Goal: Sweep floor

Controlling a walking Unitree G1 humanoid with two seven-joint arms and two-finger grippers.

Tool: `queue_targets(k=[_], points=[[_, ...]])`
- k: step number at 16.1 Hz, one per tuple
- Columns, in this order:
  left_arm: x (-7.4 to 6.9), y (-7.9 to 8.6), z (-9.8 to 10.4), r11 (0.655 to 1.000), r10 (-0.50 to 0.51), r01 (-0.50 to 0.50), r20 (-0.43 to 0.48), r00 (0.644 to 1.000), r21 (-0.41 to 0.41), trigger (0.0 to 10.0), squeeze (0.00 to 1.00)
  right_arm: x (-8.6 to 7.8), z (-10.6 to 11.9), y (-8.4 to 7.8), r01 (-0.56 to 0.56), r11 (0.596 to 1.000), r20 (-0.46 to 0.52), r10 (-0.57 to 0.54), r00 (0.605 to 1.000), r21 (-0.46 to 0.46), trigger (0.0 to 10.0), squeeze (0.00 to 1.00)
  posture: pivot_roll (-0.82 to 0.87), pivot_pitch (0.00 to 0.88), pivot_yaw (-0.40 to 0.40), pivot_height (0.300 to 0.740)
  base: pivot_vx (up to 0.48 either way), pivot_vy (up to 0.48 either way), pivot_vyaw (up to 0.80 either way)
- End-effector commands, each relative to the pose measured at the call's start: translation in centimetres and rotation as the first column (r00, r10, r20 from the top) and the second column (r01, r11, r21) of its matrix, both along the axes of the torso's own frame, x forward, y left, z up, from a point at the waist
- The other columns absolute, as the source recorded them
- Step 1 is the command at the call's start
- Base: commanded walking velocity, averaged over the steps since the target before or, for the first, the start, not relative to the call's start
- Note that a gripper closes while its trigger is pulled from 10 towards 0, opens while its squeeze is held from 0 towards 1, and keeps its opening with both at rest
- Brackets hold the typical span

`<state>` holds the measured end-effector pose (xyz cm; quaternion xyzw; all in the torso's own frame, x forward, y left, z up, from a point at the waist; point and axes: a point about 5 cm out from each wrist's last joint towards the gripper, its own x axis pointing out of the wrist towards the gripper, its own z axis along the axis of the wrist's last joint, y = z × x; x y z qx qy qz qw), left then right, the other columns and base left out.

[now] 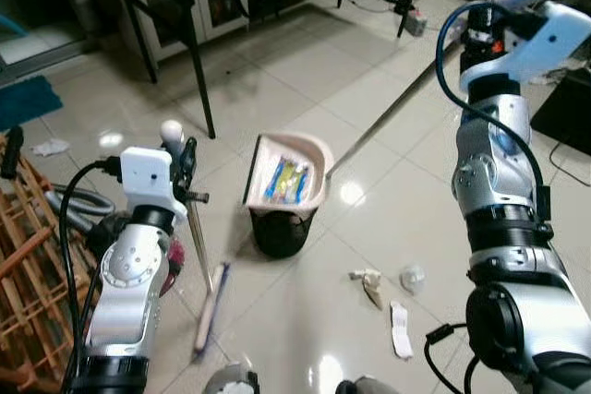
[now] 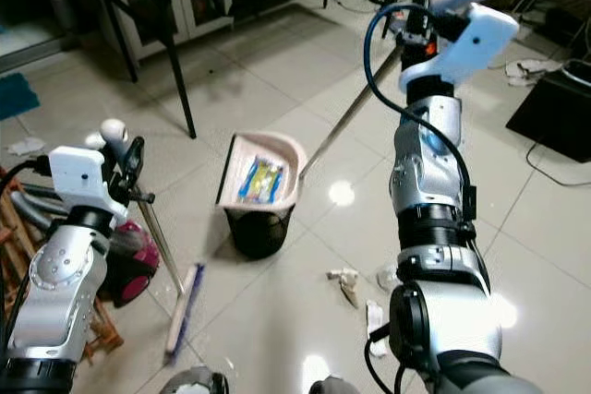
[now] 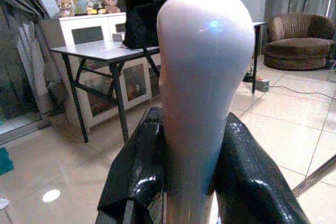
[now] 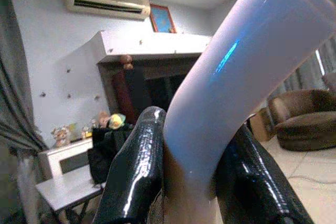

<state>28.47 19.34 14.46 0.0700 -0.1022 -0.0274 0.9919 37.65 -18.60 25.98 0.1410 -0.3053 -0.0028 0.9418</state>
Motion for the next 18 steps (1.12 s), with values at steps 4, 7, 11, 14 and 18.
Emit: queue_targets(k=[4, 7, 11, 14, 18], points=[[0.2, -0.4, 0.8, 1.0, -0.021, 0.021, 0.026, 0.999, 0.002, 10.0, 0.0, 0.0, 1.2, -0.2, 0.036, 0.999, 0.07, -0.035, 0.997, -0.019, 10.0, 0.0, 0.01, 0.056, 0.008, 0.74, 0.304, 0.0, 0.0], [0.3, -0.5, 0.8, 1.0, -0.023, 0.023, 0.028, 0.999, -0.003, 10.0, 0.0, 0.1, 1.4, -0.2, 0.044, 0.999, 0.082, -0.041, 0.996, -0.025, 10.0, 0.0, 0.01, 0.051, 0.009, 0.74, 0.388, 0.0, 0.0], [0.3, -0.4, 0.6, 1.0, -0.02, 0.02, 0.026, 0.999, -0.004, 10.0, 0.0, -0.2, 0.9, 0.1, 0.025, 0.999, 0.077, -0.024, 0.997, -0.023, 10.0, 0.0, 0.01, 0.041, 0.001, 0.74, 0.399, 0.0, 0.0], [0.4, -0.3, 0.5, 1.0, -0.015, 0.015, 0.024, 1.0, -0.003, 10.0, 0.0, -1.0, 0.9, 0.7, 0.009, 0.999, 0.095, -0.005, 0.995, -0.035, 10.0, 0.0, 0.0, 0.033, 0.001, 0.74, 0.395, 0.0, 0.0], [0.7, -0.4, 0.3, 1.0, -0.02, 0.02, 0.02, 1.0, -0.005, 10.0, 0.0, -2.2, 1.2, 0.9, 0.009, 0.999, 0.102, -0.003, 0.995, -0.051, 10.0, 0.0, -0.02, 0.007, 0.005, 0.74, 0.389, 0.0, 0.0]])
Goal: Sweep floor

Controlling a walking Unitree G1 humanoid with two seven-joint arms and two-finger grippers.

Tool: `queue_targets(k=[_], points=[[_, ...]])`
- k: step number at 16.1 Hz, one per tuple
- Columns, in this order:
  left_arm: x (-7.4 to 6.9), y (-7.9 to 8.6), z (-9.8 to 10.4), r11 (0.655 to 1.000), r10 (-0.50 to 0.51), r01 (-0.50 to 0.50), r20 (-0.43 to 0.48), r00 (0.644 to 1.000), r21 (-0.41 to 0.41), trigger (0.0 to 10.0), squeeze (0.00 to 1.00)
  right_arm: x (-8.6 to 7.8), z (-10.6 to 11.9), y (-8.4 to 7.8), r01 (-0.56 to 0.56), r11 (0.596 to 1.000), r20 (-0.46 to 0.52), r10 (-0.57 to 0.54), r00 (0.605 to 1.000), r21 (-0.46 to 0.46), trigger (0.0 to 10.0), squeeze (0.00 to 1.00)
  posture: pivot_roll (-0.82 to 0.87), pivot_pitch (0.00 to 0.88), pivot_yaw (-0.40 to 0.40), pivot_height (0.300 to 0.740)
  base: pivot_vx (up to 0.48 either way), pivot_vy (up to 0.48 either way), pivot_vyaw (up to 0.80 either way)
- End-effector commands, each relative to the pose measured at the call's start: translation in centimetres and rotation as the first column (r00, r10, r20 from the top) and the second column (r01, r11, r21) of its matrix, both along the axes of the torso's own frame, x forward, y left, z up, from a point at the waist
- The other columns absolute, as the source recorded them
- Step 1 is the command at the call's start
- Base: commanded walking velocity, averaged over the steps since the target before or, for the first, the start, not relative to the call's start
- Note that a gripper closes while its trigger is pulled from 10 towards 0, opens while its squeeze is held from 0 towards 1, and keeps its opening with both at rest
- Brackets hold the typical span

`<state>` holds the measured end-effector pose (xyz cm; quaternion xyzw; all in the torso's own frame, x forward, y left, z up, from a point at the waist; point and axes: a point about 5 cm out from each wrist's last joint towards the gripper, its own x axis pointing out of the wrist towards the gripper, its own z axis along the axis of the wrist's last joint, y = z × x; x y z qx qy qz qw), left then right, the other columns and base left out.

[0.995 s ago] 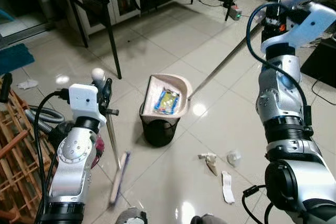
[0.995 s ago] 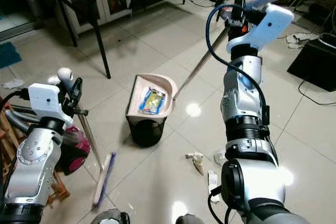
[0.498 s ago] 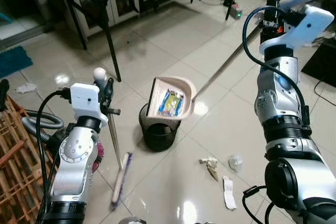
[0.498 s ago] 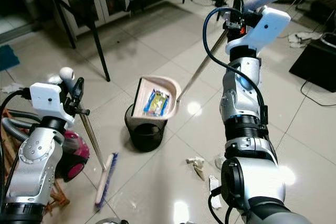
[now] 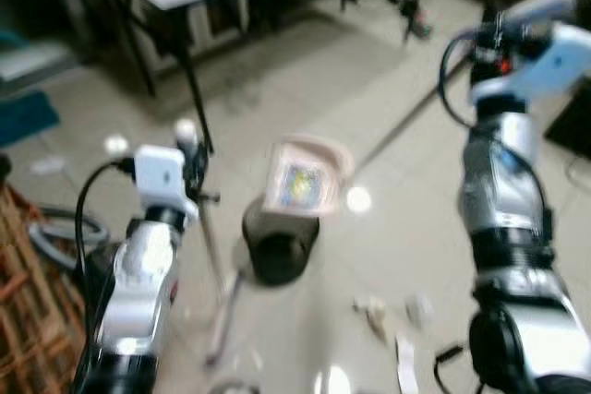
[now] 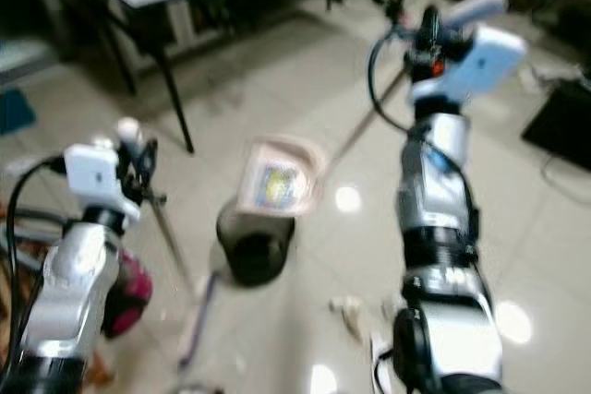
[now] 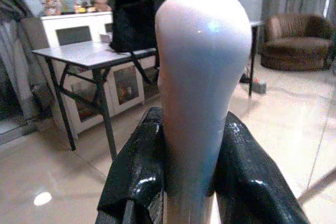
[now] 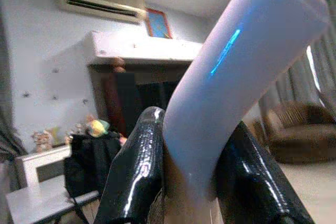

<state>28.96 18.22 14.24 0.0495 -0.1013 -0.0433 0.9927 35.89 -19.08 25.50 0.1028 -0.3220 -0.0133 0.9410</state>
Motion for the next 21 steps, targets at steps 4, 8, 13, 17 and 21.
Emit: queue_targets(k=[4, 8, 13, 17, 21], points=[[0.3, 1.2, 0.0, 0.998, 0.044, -0.044, 0.006, 0.999, 0.041, 10.0, 0.0, -1.2, 2.0, 0.9, -0.046, 0.999, 0.064, 0.046, 0.997, -0.003, 10.0, 0.0, -0.02, 0.0, -0.009, 0.74, 0.091, 0.0, 0.0], [0.1, 1.8, 0.0, 0.997, 0.064, -0.064, 0.004, 0.998, 0.048, 10.0, 0.0, -1.2, 1.6, 0.4, -0.03, 0.999, 0.035, 0.029, 0.999, 0.026, 10.0, 0.0, 0.01, 0.0, -0.024, 0.74, 0.0, 0.0, 0.0], [0.0, 1.9, -0.2, 0.996, 0.061, -0.06, -0.005, 0.998, 0.065, 10.0, 0.0, -1.2, 1.0, 0.2, 0.001, 0.999, 0.007, -0.001, 1.0, 0.038, 10.0, 0.0, 0.02, 0.0, -0.024, 0.74, 0.0, 0.0, 0.0], [-0.1, 1.9, -0.3, 0.996, 0.059, -0.058, -0.009, 0.998, 0.064, 10.0, 0.0, -1.1, 0.7, 0.3, 0.002, 1.0, 0.003, -0.002, 1.0, 0.019, 10.0, 0.0, 0.02, 0.0, -0.028, 0.74, 0.0, 0.0, 0.0], [-0.1, 1.9, -0.3, 0.996, 0.059, -0.058, -0.013, 0.998, 0.065, 10.0, 0.0, -0.6, 1.0, 2.6, -0.081, 0.99, 0.037, 0.085, 0.996, -0.116, 10.0, 0.0, 0.03, 0.0, -0.027, 0.74, 0.0, 0.0, 0.0]])
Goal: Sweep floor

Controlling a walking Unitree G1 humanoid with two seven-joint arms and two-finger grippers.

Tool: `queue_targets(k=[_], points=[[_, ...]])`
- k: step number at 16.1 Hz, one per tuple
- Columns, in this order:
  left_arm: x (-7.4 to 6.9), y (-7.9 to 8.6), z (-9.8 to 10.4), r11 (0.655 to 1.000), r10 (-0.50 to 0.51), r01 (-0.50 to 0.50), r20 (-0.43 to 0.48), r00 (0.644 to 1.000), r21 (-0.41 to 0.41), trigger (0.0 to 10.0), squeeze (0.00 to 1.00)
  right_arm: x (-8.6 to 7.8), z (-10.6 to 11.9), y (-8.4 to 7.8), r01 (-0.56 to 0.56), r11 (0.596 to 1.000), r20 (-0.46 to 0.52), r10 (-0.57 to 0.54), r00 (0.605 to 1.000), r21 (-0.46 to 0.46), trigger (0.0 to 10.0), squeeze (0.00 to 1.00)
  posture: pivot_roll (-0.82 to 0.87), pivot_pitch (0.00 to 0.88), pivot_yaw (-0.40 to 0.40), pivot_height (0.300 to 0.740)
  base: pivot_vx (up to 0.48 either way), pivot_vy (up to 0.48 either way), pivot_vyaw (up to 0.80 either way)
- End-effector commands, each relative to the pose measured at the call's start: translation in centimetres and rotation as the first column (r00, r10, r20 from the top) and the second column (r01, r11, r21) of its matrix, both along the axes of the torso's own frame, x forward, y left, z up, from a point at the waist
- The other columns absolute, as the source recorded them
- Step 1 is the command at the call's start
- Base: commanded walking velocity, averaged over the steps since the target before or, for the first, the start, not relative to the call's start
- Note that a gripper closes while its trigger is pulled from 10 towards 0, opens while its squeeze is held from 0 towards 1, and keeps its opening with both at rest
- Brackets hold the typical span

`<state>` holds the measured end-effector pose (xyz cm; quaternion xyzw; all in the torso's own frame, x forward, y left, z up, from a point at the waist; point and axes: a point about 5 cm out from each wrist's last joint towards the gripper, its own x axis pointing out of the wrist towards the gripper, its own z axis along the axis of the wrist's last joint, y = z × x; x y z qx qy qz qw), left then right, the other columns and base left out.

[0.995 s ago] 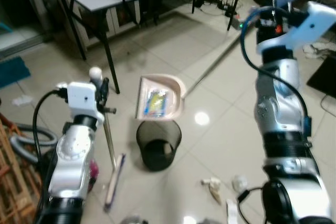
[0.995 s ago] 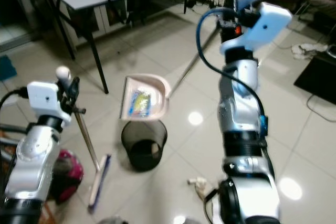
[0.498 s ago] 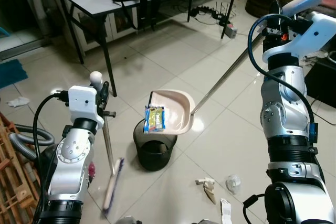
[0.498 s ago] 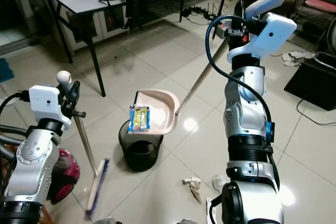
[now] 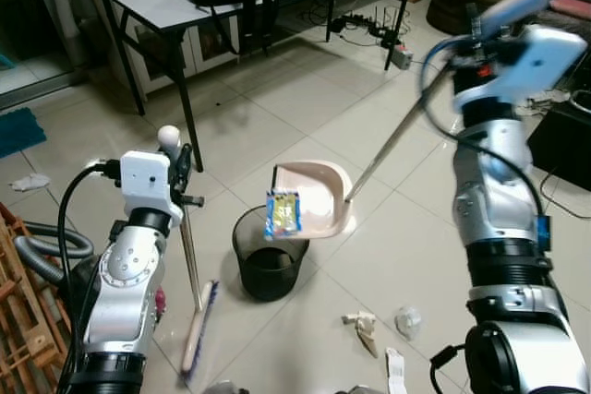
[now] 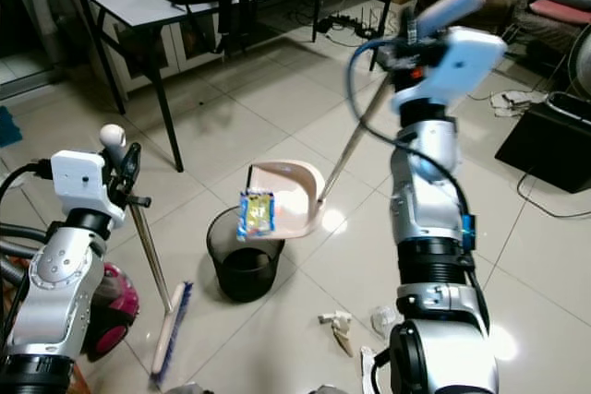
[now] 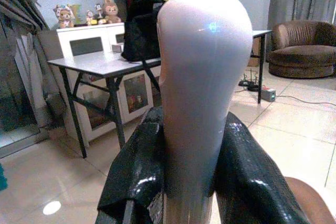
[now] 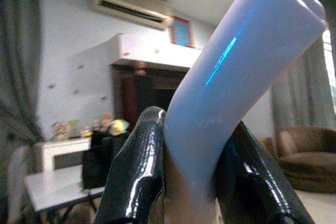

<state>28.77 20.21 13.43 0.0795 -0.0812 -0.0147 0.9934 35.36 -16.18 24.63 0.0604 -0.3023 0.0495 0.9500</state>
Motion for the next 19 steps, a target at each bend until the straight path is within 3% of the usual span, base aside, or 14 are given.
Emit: queue_targets(k=[1, 4, 7, 11, 13, 14, 16, 17, 19], points=[[0.1, -0.1, 0.5, 1.0, -0.007, 0.007, 0.02, 1.0, 0.01, 10.0, 0.0, -0.2, 1.9, 1.2, -0.036, 0.998, 0.097, 0.041, 0.994, -0.053, 10.0, 0.0, 0.03, 0.0, -0.027, 0.74, 0.0, 0.0, 0.0], [0.2, -0.4, 0.5, 1.0, -0.015, 0.014, 0.021, 1.0, 0.019, 10.0, 0.0, -1.1, 0.1, 5.6, -0.147, 0.949, 0.117, 0.185, 0.976, -0.278, 10.0, 0.0, 0.03, 0.0, -0.026, 0.74, 0.0, 0.0, 0.0], [0.3, -0.4, 0.5, 0.999, -0.021, 0.02, 0.023, 1.0, 0.029, 10.0, 0.0, -2.7, -1.8, 8.3, -0.217, 0.892, 0.129, 0.288, 0.949, -0.397, 10.0, 0.0, 0.03, 0.0, -0.022, 0.74, 0.0, 0.0, 0.0], [0.5, -0.6, 0.6, 0.999, -0.033, 0.032, 0.025, 0.999, 0.041, 10.0, 0.0, -3.7, -2.8, 9.4, -0.23, 0.833, 0.15, 0.346, 0.926, -0.503, 10.0, 0.0, 0.03, 0.0, -0.017, 0.74, 0.0, 0.0, 0.0], [0.6, -0.6, 0.6, 0.998, -0.042, 0.041, 0.014, 0.999, 0.043, 10.0, 0.0, -3.4, -1.0, 7.5, -0.103, 0.872, 0.236, 0.241, 0.942, -0.479, 10.0, 0.0, 0.04, 0.0, -0.019, 0.74, 0.0, 0.0, 0.0], [0.7, -0.6, 0.5, 0.998, -0.051, 0.051, 0.0, 0.999, 0.038, 10.0, 0.0, -3.3, 1.4, 5.3, -0.015, 0.922, 0.306, 0.144, 0.941, -0.388, 10.0, 0.0, 0.03, 0.0, -0.015, 0.74, 0.0, 0.0, 0.0], [0.7, -0.7, 0.4, 0.997, -0.064, 0.065, -0.011, 0.998, 0.035, 10.0, 0.0, -3.2, 3.5, 3.2, 0.058, 0.946, 0.346, 0.059, 0.936, -0.319, 10.0, 0.0, 0.02, 0.0, -0.009, 0.74, 0.0, 0.0, 0.0], [0.8, -0.9, 0.1, 0.995, -0.097, 0.098, -0.031, 0.995, 0.03, 10.0, 0.0, -2.6, 4.3, 1.1, 0.14, 0.939, 0.299, -0.042, 0.953, -0.313, 10.0, 0.0, 0.01, 0.0, 0.002, 0.74, 0.0, 0.0, 0.0], [1.0, -1.5, -0.6, 0.987, -0.156, 0.158, -0.075, 0.985, 0.032, 10.0, 0.0, -1.4, 2.6, -1.9, 0.248, 0.913, 0.132, -0.216, 0.968, -0.324, 10.0, 0.0, -0.01, 0.0, 0.015, 0.74, 0.0, 0.0, 0.0]])
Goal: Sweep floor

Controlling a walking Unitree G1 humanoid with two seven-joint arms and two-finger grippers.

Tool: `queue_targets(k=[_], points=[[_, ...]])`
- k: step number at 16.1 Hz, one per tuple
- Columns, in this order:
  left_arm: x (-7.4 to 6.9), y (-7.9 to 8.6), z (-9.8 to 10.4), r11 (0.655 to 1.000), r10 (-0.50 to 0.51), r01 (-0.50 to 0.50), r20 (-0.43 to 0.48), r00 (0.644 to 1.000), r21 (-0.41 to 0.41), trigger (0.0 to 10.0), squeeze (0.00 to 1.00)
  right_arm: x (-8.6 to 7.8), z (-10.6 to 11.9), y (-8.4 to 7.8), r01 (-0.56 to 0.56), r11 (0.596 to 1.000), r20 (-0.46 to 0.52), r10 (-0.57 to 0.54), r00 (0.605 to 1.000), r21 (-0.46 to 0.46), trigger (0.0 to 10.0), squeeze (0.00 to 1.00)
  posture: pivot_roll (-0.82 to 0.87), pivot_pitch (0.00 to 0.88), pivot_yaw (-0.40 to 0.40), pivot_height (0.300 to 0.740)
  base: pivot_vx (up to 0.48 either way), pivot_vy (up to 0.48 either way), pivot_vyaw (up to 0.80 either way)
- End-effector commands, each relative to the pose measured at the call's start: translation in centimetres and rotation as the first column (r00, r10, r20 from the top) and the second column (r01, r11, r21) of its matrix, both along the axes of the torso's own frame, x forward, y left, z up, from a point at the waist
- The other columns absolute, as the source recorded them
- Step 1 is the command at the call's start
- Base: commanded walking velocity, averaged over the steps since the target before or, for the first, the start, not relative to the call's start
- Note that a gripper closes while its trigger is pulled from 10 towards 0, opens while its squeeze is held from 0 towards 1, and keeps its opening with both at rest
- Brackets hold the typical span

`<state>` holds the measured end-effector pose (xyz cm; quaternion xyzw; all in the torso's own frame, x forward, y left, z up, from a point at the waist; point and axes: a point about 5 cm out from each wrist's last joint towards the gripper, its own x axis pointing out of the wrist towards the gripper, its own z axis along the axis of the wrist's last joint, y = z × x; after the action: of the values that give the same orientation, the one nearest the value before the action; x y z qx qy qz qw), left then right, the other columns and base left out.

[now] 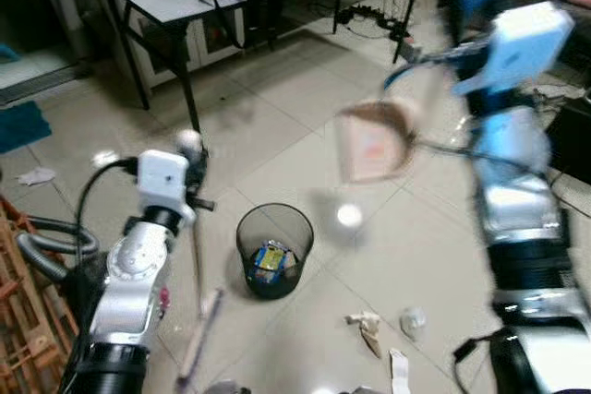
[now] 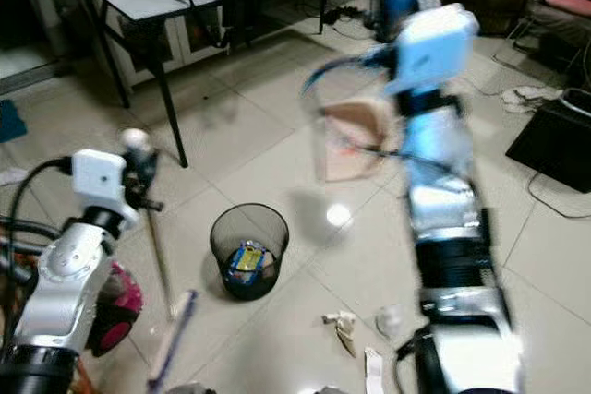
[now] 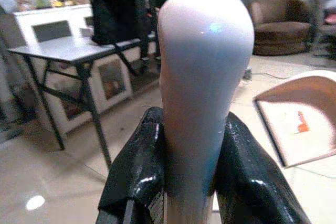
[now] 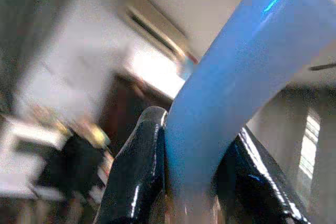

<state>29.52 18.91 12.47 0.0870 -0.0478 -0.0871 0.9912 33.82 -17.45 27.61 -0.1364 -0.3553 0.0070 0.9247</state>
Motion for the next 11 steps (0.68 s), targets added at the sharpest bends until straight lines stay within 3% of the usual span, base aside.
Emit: queue_targets(k=[1, 2, 4, 7, 11], points=[[0.3, -0.7, -0.1, 0.998, -0.061, 0.062, -0.019, 0.998, 0.026, 10.0, 0.0, 0.5, -2.5, -2.3, 0.133, 0.991, -0.165, -0.128, 0.978, 0.022, 10.0, 0.0, -0.01, 0.0, 0.015, 0.74, 0.0, 0.0, 0.0], [0.4, -1.3, -0.6, 0.993, -0.106, 0.108, -0.05, 0.993, 0.042, 10.0, 0.0, 0.2, -5.4, -3.1, 0.166, 0.984, -0.307, -0.138, 0.942, 0.069, 10.0, 0.0, -0.03, 0.0, 0.042, 0.74, 0.0, 0.0, 0.0], [0.2, -1.5, -1.5, 0.99, -0.139, 0.141, -0.106, 0.985, 0.01, 10.0, 0.0, -1.1, -8.2, -2.8, 0.197, 0.976, -0.4, -0.144, 0.905, 0.093, 10.0, 0.0, -0.04, 0.0, 0.05, 0.74, 0.0, 0.0, -0.4], [0.3, -1.3, -2.3, 0.992, -0.109, 0.116, -0.146, 0.983, 0.043, 10.0, 0.0, -1.8, -9.5, -3.0, 0.268, 0.957, -0.44, -0.195, 0.877, 0.111, 10.0, 0.0, -0.04, 0.0, 0.049, 0.74, 0.0, 0.0, -0.8], [0.4, -1.0, -2.2, 0.998, -0.063, 0.066, -0.111, 0.992, 0.019, 10.0, 0.0, -2.1, -9.5, -2.5, 0.26, 0.964, -0.432, -0.211, 0.877, 0.058, 10.0, 0.0, -0.06, 0.0, 0.04, 0.74, 0.0, 0.0, -0.8]])
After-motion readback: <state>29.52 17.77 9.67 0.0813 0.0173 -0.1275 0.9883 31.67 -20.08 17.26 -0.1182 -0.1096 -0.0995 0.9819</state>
